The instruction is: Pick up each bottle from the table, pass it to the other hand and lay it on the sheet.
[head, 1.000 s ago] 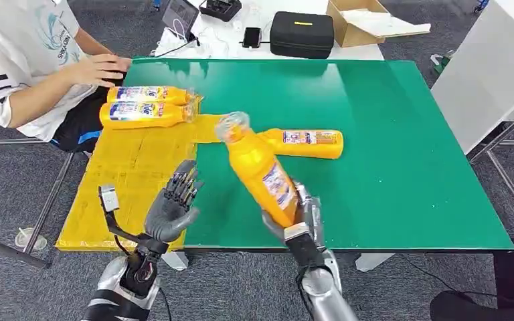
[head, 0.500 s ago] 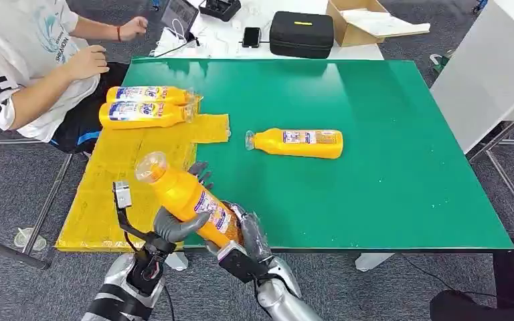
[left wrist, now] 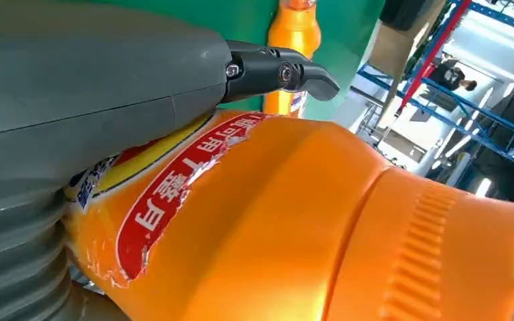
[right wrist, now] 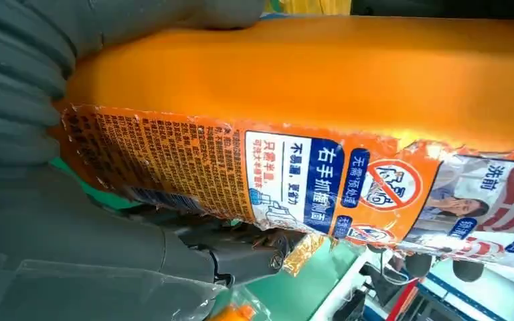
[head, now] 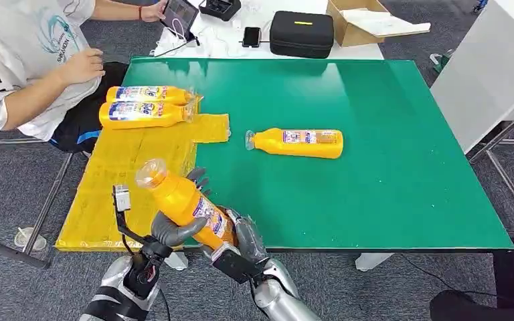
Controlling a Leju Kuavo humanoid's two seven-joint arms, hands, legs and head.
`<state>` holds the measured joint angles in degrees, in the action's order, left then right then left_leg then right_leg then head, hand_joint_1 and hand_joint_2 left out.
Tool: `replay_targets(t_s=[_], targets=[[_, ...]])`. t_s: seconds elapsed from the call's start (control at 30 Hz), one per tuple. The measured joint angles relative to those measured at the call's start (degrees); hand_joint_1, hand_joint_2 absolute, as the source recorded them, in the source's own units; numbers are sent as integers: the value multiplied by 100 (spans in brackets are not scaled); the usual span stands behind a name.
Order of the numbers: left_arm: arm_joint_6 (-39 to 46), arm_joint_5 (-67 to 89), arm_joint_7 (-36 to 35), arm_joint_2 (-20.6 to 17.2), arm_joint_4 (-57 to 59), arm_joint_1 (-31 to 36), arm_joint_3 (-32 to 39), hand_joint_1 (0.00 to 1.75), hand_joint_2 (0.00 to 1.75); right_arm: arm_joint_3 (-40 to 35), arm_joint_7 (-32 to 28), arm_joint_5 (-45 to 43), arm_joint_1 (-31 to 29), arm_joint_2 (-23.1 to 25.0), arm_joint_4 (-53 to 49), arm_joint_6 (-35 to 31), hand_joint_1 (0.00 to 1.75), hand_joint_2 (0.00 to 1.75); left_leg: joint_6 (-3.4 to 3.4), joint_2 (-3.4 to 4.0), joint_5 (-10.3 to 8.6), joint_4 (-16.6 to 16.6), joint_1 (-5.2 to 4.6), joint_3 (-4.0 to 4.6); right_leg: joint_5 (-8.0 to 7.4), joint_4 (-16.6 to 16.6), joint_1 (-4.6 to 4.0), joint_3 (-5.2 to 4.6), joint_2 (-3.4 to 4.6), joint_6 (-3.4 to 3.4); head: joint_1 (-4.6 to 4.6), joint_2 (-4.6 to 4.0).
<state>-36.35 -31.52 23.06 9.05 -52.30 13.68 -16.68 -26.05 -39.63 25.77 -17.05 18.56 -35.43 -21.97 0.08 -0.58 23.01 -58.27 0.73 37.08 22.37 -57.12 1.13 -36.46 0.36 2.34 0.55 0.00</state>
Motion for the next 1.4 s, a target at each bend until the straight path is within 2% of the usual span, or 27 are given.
replay_targets(t_s=[0.03, 0.07, 0.1, 0.37, 0.57, 0.6, 0.63, 0.67, 0.7, 0.77, 0.8, 0.83, 0.87, 0.9, 1.03, 1.17, 1.4], targets=[[0, 0, 0, 0, 11, 0, 0, 0, 175, 0, 0, 0, -1, 0, 9, 0, 168, 175, 0, 0, 0, 0, 0, 0, 0, 0, 0, 1, 0, 0, 0, 0], [-2, -7, -7, 0, 15, 0, 0, 12, 175, 0, 9, 0, -3, 0, 20, 0, 169, 175, 0, 0, 0, 0, 0, 0, 0, 0, 0, 0, 0, 0, 0, 0], [0, -4, -7, -2, 20, -2, 0, 175, 175, 0, 29, 0, -5, 0, 31, 0, 169, 175, 0, 0, 0, 0, 0, 0, 0, 0, 0, 0, 0, 0, 2, 0], [13, 107, 98, -13, 17, -26, -7, 175, 175, 7, 74, -15, -28, 2, 111, 0, 171, 175, 0, 1, 0, 0, 0, 0, 0, 0, 0, 0, 0, 0, 0, 0], [24, 30, 87, -9, -74, -77, 13, 175, 175, 13, 92, -11, -29, 9, 122, -4, 166, 175, 0, 0, 0, 0, 0, 0, 0, 0, 0, -1, 0, 0, 0, 0], [17, -6, 66, -9, -92, -84, 22, 175, 175, 15, 92, -9, -31, 9, 122, -4, 157, 175, 0, 0, 0, 0, 0, 0, 0, 0, 0, -1, 0, 0, 0, 2], [15, -28, 48, -9, -107, -92, 26, 175, 175, 17, 92, -4, -32, 11, 122, -4, 134, 175, 0, 1, 0, 0, 0, 0, 0, 0, -1, -1, 0, 0, 2, 0], [13, -42, 33, -9, -131, -100, 31, 175, 175, 17, 92, -2, -32, 11, 122, -4, 140, 175, 0, 1, 0, 0, 0, 0, 0, 0, 0, -1, 0, 0, 0, 2], [9, -74, 11, -9, -151, -108, 33, 175, 175, 20, 90, -2, -33, 11, 122, -4, 175, 175, 0, 1, 0, 0, 0, 0, 0, 0, -1, -1, 0, 0, 2, 0], [4, -160, -46, -9, -186, -116, 37, 175, 175, 31, 74, -26, -35, 15, 116, -4, 166, 175, 0, 1, 0, 0, 0, 0, 0, 0, -1, -1, 0, 0, 0, 0], [0, -196, -72, -9, -210, -123, 39, 175, 175, 35, 68, -33, -35, 15, 111, 0, 168, 175, 0, 1, 0, 0, 0, 0, 0, 0, -1, -1, 0, 0, 0, 0], [-2, -232, -92, -7, -234, -135, 46, 175, 175, 37, 68, -33, -35, 15, 94, 9, 147, 175, 0, 1, 0, 0, 0, 0, 0, 0, -1, -1, 0, 0, 0, 0], [-11, -289, -129, -7, -258, -143, 63, 175, 175, 37, 74, -33, -35, 15, 81, 13, 10, 175, 0, 2, 0, 0, 0, 0, -1, 0, -1, -1, 0, 0, 2, 0], [-26, -352, -177, -7, -273, -146, 79, 175, 175, 37, 94, -28, -36, 15, 68, 15, 0, 0, 0, 2, 0, 0, 0, -1, -1, 0, 0, -1, 0, 0, 0, 0], [-59, -559, -295, 9, -354, -164, 120, 175, 175, 37, 149, -54, -39, 17, 52, 150, 0, 0, 0, 0, 0, 0, 0, 0, 0, 0, 0, 0, 0, 0, 0, 2], [-50, -603, -297, 35, -409, -166, 166, 175, 175, 173, 81, -581, -29, 17, 7, 915, 0, 0, 0, 2, 0, 0, 0, 2, -1, 0, 0, -2, 0, -1, 0, 0], [-48, -623, -291, 52, -455, -160, 175, 175, 175, 269, 50, -658, -29, 24, -59, 1065, 0, 0, 0, 2, -1, 0, 0, 1, -1, 0, 0, -2, 0, -1, 0, 2]])
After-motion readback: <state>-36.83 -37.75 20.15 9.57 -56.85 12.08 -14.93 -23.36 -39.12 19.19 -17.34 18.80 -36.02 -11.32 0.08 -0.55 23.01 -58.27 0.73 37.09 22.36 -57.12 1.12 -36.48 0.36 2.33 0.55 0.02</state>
